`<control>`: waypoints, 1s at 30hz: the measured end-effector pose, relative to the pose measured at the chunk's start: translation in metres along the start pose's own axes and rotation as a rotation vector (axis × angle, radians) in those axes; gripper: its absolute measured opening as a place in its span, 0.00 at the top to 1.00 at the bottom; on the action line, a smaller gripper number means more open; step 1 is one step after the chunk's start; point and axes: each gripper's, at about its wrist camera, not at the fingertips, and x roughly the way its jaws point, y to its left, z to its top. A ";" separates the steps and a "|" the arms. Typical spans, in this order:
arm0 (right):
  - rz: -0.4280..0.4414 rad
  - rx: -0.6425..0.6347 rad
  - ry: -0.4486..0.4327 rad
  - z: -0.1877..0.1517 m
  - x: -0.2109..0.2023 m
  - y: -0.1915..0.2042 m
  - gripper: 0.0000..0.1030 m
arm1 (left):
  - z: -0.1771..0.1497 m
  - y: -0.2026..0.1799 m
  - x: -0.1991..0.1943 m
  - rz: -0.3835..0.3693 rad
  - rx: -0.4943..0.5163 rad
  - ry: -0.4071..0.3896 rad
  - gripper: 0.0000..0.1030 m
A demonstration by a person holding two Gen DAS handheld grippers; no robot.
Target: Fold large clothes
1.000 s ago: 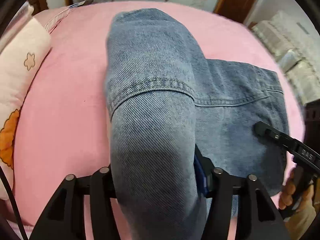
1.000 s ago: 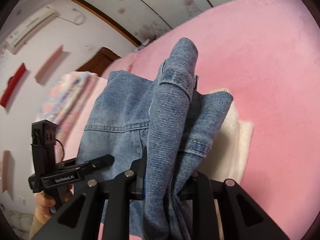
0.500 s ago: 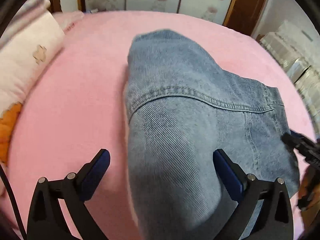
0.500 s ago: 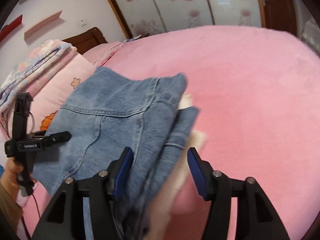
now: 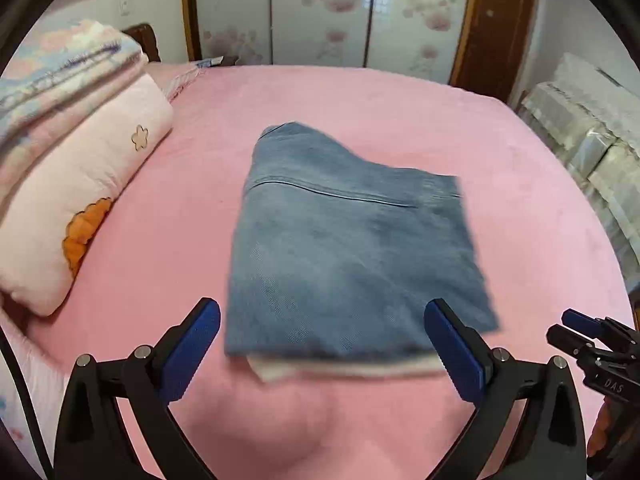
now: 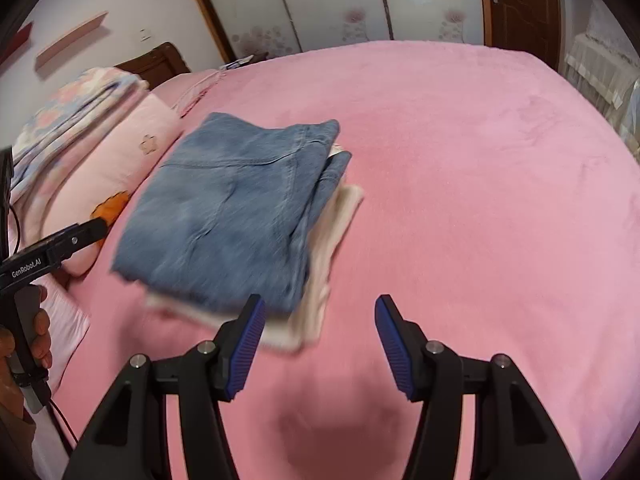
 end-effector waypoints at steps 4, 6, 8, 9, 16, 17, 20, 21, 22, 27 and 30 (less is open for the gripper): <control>-0.006 -0.026 -0.018 -0.023 -0.057 0.010 0.44 | -0.025 -0.038 -0.062 -0.011 0.032 -0.022 0.01; -0.018 -0.030 -0.032 -0.035 -0.089 0.012 0.44 | -0.040 -0.056 -0.096 -0.014 0.026 -0.054 0.01; -0.015 -0.028 -0.050 -0.045 -0.115 0.013 0.44 | -0.056 -0.072 -0.128 -0.024 0.011 -0.075 0.01; -0.018 -0.022 -0.058 -0.050 -0.127 0.013 0.44 | -0.061 -0.080 -0.139 -0.029 0.008 -0.078 0.01; -0.040 0.006 -0.107 -0.096 -0.202 0.004 0.44 | -0.108 -0.132 -0.211 -0.057 0.027 -0.110 0.01; -0.046 0.006 -0.112 -0.100 -0.208 0.003 0.44 | -0.113 -0.137 -0.218 -0.069 0.024 -0.107 0.01; -0.067 0.003 -0.135 -0.121 -0.233 -0.004 0.44 | -0.129 -0.148 -0.233 -0.101 0.009 -0.095 0.01; -0.071 0.005 -0.140 -0.126 -0.238 -0.006 0.43 | -0.133 -0.151 -0.237 -0.096 0.005 -0.096 0.01; -0.080 0.010 -0.145 -0.133 -0.245 -0.009 0.43 | -0.138 -0.155 -0.240 -0.087 0.005 -0.097 0.01; -0.108 0.023 -0.148 -0.165 -0.265 -0.023 0.42 | -0.173 -0.173 -0.252 -0.011 0.002 -0.050 0.01; -0.118 0.033 -0.148 -0.188 -0.277 -0.032 0.41 | -0.199 -0.184 -0.260 0.013 0.005 -0.025 0.01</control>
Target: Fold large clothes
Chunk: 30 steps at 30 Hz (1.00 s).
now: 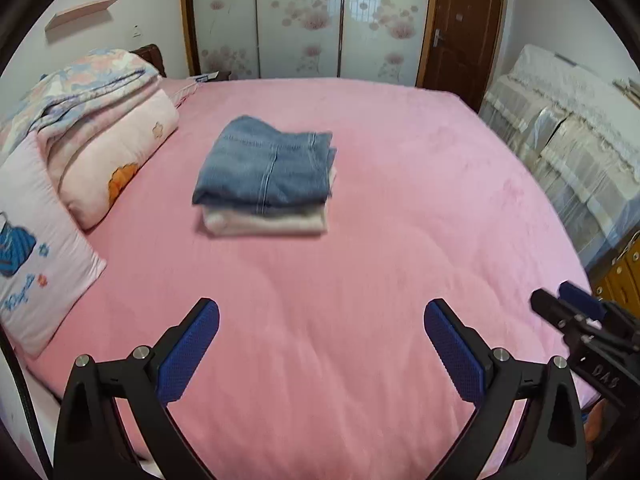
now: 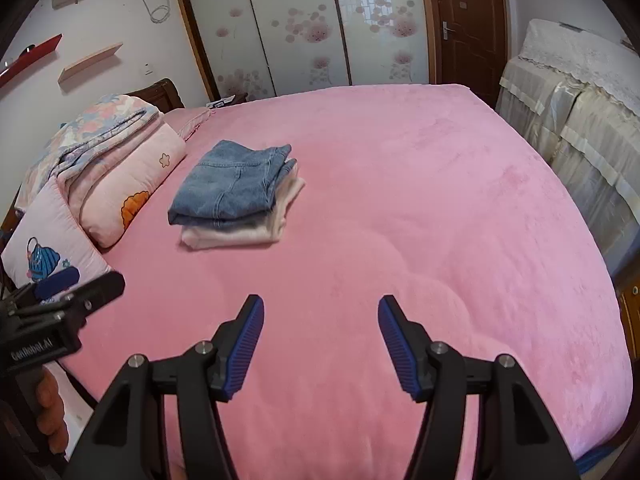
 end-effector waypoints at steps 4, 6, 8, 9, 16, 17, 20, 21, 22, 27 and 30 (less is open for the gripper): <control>-0.032 -0.002 -0.017 -0.025 -0.017 -0.008 0.38 | -0.034 -0.014 -0.012 0.010 0.001 0.005 0.01; -0.054 0.006 -0.040 -0.042 -0.030 -0.011 0.37 | -0.051 -0.019 -0.017 0.008 -0.010 0.004 0.01; -0.072 0.009 -0.059 -0.057 -0.038 -0.012 0.37 | -0.068 -0.022 -0.022 -0.014 -0.031 0.004 0.01; -0.079 0.011 -0.064 -0.065 -0.042 -0.012 0.37 | -0.074 -0.023 -0.024 -0.026 -0.042 0.007 0.01; -0.098 0.032 -0.103 -0.105 -0.060 -0.011 0.32 | -0.112 -0.032 -0.036 -0.048 -0.055 0.011 0.01; -0.098 0.028 -0.103 -0.107 -0.061 -0.010 0.32 | -0.116 -0.033 -0.039 -0.045 -0.049 0.007 0.01; -0.108 0.004 -0.093 -0.116 -0.061 -0.005 0.31 | -0.122 -0.036 -0.043 -0.036 -0.041 -0.003 0.01; -0.114 -0.004 -0.093 -0.119 -0.061 -0.003 0.31 | -0.124 -0.036 -0.044 -0.035 -0.039 -0.004 0.01; -0.117 -0.007 -0.095 -0.121 -0.062 -0.002 0.31 | -0.124 -0.037 -0.044 -0.035 -0.039 -0.004 0.01; -0.131 -0.019 -0.096 -0.127 -0.063 0.002 0.31 | -0.129 -0.037 -0.045 -0.032 -0.045 0.006 0.01; -0.125 -0.009 -0.087 -0.128 -0.062 0.000 0.31 | -0.130 -0.038 -0.046 -0.028 -0.040 0.004 0.01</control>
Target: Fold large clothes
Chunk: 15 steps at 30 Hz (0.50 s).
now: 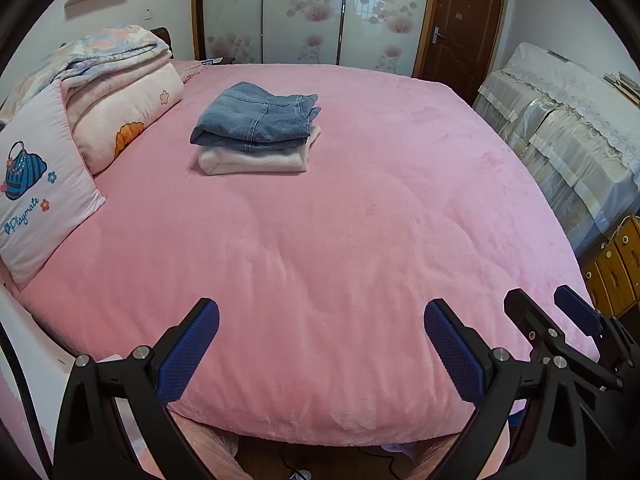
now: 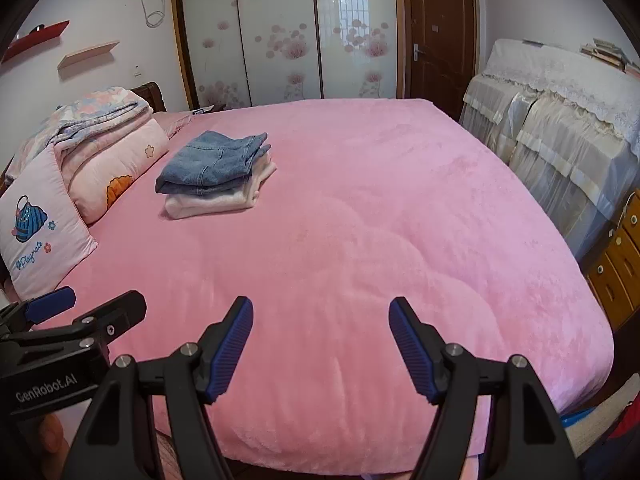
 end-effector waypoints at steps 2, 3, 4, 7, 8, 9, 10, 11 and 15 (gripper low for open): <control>0.007 0.008 0.004 -0.001 0.000 -0.002 0.31 | 0.001 0.000 0.001 0.005 0.004 0.007 0.01; 0.008 0.010 0.004 -0.001 -0.001 -0.002 0.31 | 0.001 0.000 0.002 0.004 0.002 0.008 0.01; 0.008 0.012 0.003 -0.001 -0.001 -0.003 0.31 | 0.000 0.000 0.002 0.001 0.000 0.009 0.01; 0.001 0.007 -0.004 -0.002 -0.004 -0.003 0.31 | 0.001 0.000 0.003 -0.004 -0.002 0.017 0.01; 0.000 0.007 -0.005 -0.002 -0.004 -0.003 0.31 | 0.001 0.000 0.003 -0.005 -0.001 0.015 0.01; 0.000 0.009 -0.005 -0.003 -0.005 -0.004 0.31 | 0.001 0.000 0.002 -0.004 0.000 0.014 0.01; 0.000 0.010 -0.005 -0.003 -0.005 -0.004 0.31 | 0.001 0.000 0.002 -0.003 0.003 0.012 0.01; 0.000 0.009 -0.004 -0.003 -0.005 -0.004 0.31 | 0.001 0.000 0.002 0.000 0.003 0.011 0.01; -0.001 0.007 -0.005 -0.003 -0.005 -0.005 0.31 | 0.000 -0.001 0.003 0.002 0.004 0.014 0.01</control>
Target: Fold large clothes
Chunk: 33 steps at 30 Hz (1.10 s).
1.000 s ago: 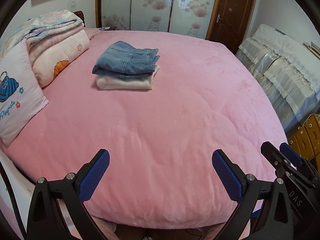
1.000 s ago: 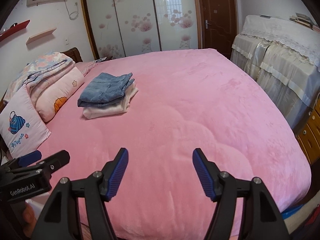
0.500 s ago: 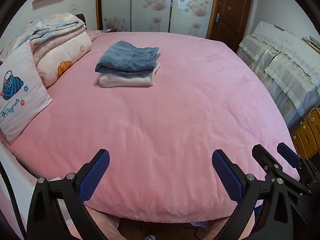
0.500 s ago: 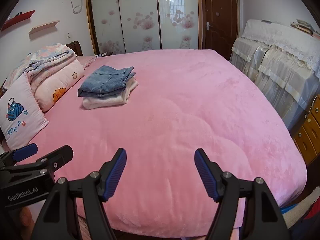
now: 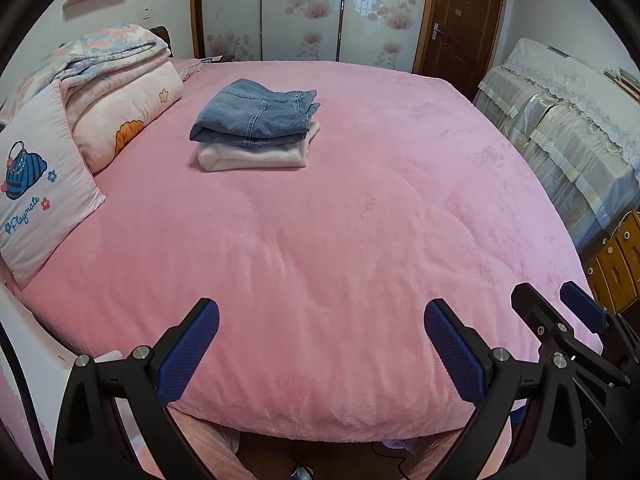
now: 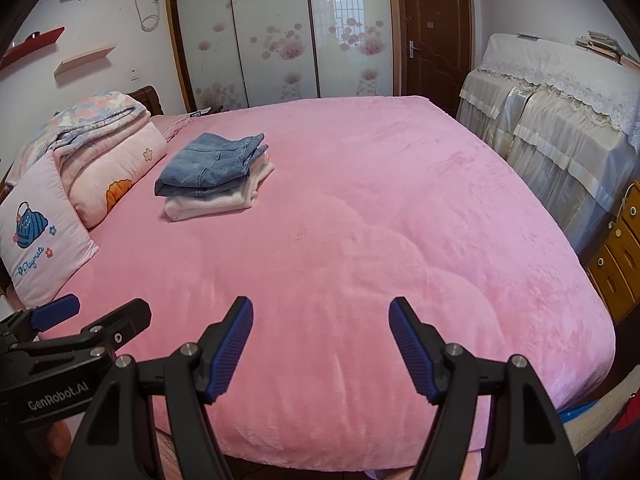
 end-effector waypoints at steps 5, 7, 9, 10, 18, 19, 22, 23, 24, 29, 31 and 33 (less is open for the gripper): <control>0.000 0.006 0.005 -0.001 0.000 -0.001 0.31 | -0.001 0.000 0.000 0.007 0.004 0.000 0.01; -0.002 0.008 0.006 -0.003 0.001 -0.002 0.31 | -0.001 -0.001 0.001 0.010 0.005 0.001 0.01; -0.004 0.008 0.008 -0.003 0.001 -0.002 0.31 | -0.002 0.000 0.002 0.012 0.004 0.004 0.01; -0.004 0.008 0.007 -0.003 0.001 -0.002 0.31 | -0.002 0.000 0.002 0.012 0.004 0.006 0.01; -0.014 0.013 0.020 -0.004 0.005 -0.003 0.31 | -0.003 -0.001 0.003 0.020 0.007 0.005 0.01; -0.015 0.014 0.020 -0.004 0.005 -0.003 0.31 | -0.003 -0.001 0.003 0.021 0.007 0.004 0.01; -0.016 0.013 0.021 -0.005 0.005 -0.004 0.31 | -0.003 -0.001 0.003 0.021 0.007 0.004 0.01; -0.016 0.014 0.023 -0.005 0.005 -0.004 0.31 | -0.003 -0.001 0.003 0.022 0.007 0.004 0.01; -0.017 0.014 0.024 -0.004 0.006 -0.004 0.31 | -0.003 -0.001 0.003 0.021 0.007 0.004 0.01; -0.017 0.014 0.024 -0.003 0.006 -0.003 0.31 | -0.004 0.000 0.003 0.038 0.005 0.001 0.01; -0.017 0.014 0.023 -0.003 0.006 -0.003 0.31 | -0.003 0.001 0.003 0.041 0.001 0.001 0.01; -0.016 0.014 0.023 -0.003 0.006 -0.003 0.31 | -0.003 0.002 0.004 0.040 -0.002 0.002 0.01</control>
